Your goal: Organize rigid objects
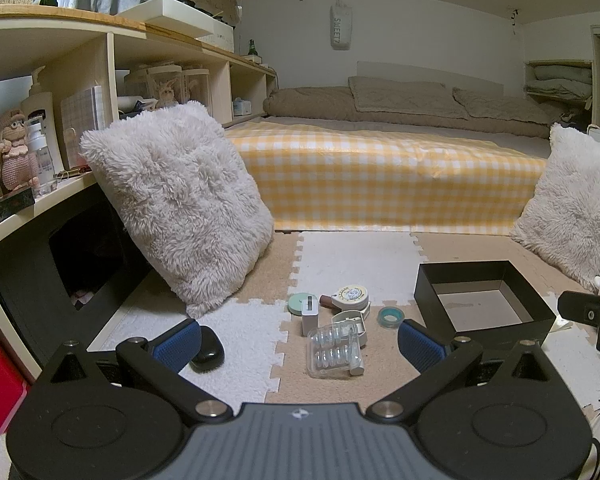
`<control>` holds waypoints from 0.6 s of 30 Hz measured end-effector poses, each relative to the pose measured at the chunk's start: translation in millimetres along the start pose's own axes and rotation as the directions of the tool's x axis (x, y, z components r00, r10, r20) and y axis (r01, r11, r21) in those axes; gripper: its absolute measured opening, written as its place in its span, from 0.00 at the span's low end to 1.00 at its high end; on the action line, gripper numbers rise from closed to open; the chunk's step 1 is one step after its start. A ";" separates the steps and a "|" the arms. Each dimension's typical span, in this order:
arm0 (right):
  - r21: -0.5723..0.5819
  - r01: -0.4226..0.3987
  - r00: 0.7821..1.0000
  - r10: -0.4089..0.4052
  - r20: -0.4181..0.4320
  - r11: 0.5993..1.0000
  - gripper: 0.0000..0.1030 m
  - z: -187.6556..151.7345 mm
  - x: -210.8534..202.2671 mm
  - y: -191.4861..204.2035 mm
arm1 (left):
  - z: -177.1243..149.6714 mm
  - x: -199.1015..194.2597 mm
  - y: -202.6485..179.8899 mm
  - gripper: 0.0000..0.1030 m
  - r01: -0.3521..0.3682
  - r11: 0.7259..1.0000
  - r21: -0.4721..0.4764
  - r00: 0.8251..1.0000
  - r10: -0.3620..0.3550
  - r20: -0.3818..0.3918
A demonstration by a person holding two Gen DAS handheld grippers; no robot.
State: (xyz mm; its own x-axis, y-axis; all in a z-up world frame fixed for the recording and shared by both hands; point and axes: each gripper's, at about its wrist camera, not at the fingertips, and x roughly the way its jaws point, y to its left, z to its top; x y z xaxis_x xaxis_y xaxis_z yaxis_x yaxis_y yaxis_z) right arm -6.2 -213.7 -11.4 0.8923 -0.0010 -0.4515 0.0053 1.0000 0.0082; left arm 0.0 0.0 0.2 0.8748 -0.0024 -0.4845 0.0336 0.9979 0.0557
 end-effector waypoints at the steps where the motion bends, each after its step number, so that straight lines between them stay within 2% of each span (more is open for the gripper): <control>1: 0.000 0.000 1.000 0.000 0.000 1.000 1.00 0.6 0.2 0.7 | 0.0 0.0 0.0 1.00 0.000 1.000 0.000 1.000 0.000 0.000; 10: -0.002 -0.004 1.000 0.004 0.005 1.000 1.00 2.8 0.4 2.8 | 5.9 -5.9 5.3 1.00 -0.006 1.000 -0.008 1.000 0.006 0.008; 18: 0.025 -0.053 0.998 0.052 0.043 0.998 1.00 20.8 1.0 -2.7 | 31.5 4.3 9.9 1.00 0.011 0.999 -0.031 0.999 -0.009 0.047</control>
State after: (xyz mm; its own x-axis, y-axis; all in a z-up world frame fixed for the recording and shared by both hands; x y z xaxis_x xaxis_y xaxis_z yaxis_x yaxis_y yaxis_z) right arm 4.1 -216.6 6.7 0.9101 0.0510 -0.4113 -0.0311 0.9980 0.0548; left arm 19.3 7.8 26.2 0.8960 -0.0149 -0.4438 0.0283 0.9993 0.0235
